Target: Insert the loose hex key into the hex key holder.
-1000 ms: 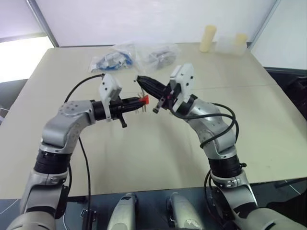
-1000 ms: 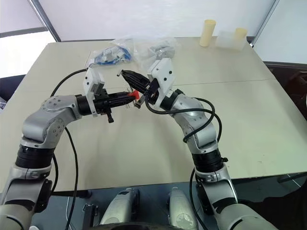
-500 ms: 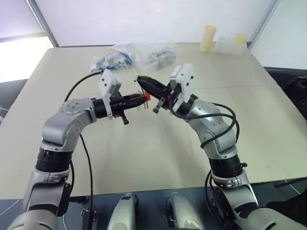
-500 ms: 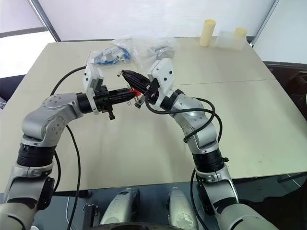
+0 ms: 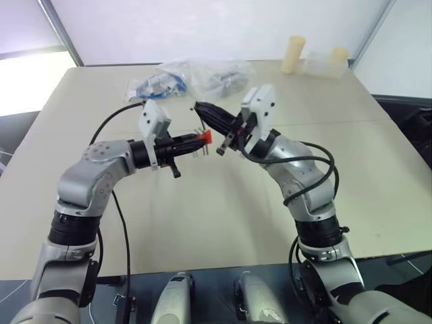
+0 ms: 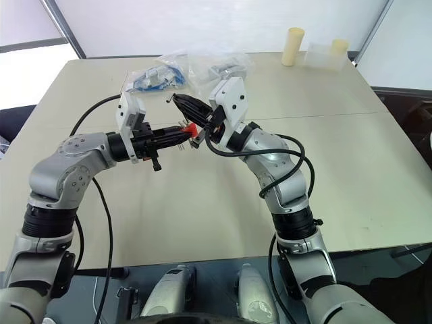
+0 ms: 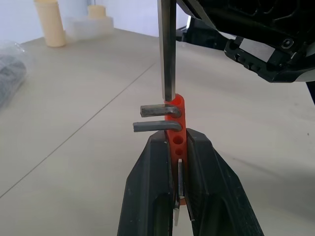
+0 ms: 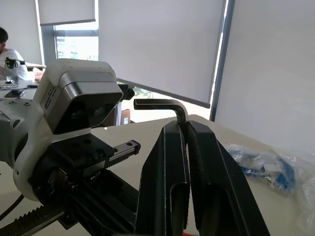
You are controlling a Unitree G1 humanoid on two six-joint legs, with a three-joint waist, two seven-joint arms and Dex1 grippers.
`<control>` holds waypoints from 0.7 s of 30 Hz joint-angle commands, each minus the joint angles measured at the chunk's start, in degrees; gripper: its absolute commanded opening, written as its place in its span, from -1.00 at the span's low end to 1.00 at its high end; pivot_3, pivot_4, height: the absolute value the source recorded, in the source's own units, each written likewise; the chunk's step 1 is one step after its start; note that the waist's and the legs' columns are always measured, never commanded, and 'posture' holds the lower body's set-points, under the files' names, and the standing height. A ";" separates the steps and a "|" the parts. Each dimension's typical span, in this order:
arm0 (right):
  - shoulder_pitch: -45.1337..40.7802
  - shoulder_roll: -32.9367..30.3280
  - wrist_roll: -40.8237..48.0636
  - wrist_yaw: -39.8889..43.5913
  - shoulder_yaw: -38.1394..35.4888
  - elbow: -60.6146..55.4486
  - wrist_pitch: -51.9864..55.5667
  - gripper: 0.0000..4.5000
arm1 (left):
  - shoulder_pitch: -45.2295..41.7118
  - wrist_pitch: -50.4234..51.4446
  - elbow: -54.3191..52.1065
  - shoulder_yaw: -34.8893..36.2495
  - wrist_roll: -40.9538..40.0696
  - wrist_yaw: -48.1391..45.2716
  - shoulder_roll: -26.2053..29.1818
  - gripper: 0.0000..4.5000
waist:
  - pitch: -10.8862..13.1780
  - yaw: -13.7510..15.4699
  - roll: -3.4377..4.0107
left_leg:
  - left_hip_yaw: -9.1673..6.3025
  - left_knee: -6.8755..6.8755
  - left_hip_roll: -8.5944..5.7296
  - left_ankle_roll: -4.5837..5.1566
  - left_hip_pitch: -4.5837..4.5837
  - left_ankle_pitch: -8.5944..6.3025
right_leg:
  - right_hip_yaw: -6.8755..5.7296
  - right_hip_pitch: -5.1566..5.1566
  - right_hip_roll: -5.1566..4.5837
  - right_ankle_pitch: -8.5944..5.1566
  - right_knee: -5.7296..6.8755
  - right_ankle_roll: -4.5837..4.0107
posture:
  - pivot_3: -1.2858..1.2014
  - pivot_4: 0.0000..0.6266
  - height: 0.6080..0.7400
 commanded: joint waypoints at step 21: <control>-0.70 -0.41 0.55 0.10 -0.61 0.05 -1.23 -0.98 | -1.54 -0.22 -1.26 2.76 -1.09 0.10 0.89 -1.00 | 0.00 0.00 0.00 | 0.00 -0.01 0.00 0.00 0.00 0.00 | 0.00 0.00 0.00 0.00 0.00 0.00 | 0.03 -0.52 1.00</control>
